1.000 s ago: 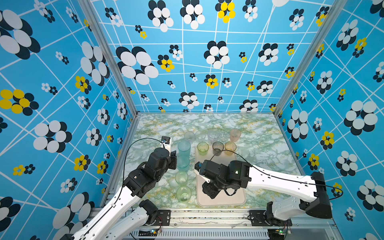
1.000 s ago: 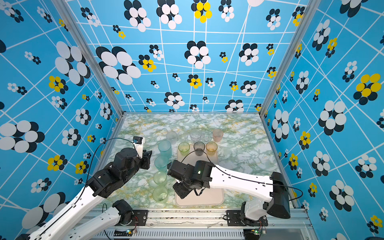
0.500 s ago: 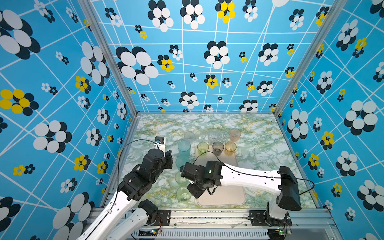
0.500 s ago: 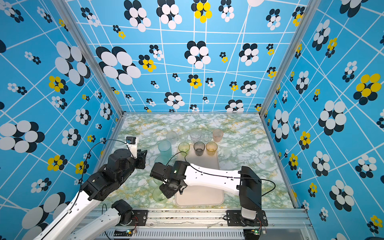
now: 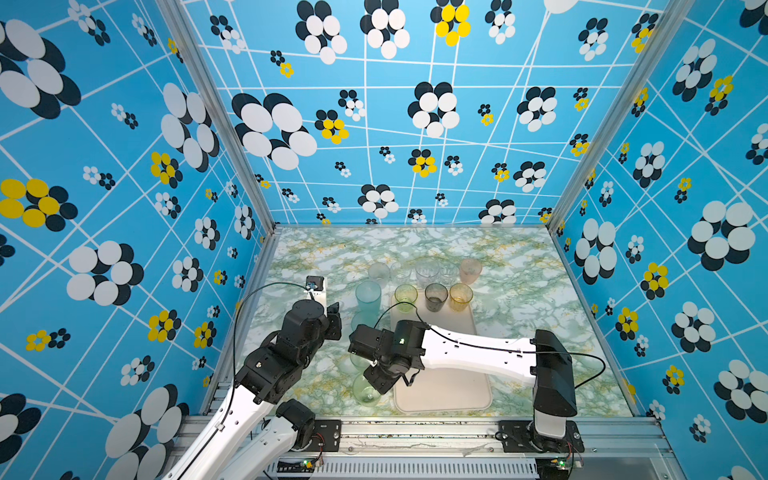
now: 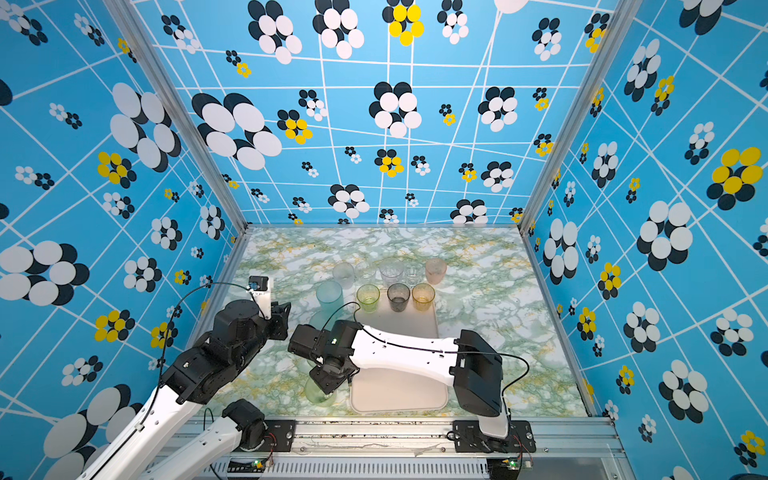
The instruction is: Place the glasses into the tray
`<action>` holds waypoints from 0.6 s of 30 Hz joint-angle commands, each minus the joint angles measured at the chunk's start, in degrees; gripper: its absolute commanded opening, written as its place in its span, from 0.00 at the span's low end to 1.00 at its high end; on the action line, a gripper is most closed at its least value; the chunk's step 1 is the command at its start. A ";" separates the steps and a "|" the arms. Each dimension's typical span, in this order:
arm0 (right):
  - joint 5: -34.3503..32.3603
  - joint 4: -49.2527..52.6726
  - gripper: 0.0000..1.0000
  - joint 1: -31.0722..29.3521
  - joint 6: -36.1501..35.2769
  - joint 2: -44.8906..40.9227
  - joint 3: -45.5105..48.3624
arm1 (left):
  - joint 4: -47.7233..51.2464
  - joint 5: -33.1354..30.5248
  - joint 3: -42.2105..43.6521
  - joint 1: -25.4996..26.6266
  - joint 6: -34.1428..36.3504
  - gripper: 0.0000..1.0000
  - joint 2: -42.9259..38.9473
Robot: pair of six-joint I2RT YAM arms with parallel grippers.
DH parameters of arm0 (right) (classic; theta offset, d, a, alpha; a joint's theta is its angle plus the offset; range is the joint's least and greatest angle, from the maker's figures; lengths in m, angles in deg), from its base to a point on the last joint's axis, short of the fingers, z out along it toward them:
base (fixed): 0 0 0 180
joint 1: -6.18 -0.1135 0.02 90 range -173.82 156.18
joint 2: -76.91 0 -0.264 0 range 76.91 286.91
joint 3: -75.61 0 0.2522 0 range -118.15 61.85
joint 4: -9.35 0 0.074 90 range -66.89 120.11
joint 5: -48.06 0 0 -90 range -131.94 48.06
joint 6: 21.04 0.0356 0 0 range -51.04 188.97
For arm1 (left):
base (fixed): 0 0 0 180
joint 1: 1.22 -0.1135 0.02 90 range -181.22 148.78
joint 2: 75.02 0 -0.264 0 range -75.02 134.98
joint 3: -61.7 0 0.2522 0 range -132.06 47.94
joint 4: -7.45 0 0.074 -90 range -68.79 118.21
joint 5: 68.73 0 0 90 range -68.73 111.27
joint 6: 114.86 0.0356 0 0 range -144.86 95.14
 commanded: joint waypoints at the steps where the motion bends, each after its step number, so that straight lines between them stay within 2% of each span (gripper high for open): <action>1: -0.85 2.04 0.33 0.59 -1.11 0.61 -1.22 | 0.87 0.96 0.80 -0.94 0.77 0.36 -1.14; 18: 2.04 2.99 0.28 0.83 -2.80 4.55 -3.91 | -0.50 2.67 1.24 -2.36 1.07 0.37 -0.40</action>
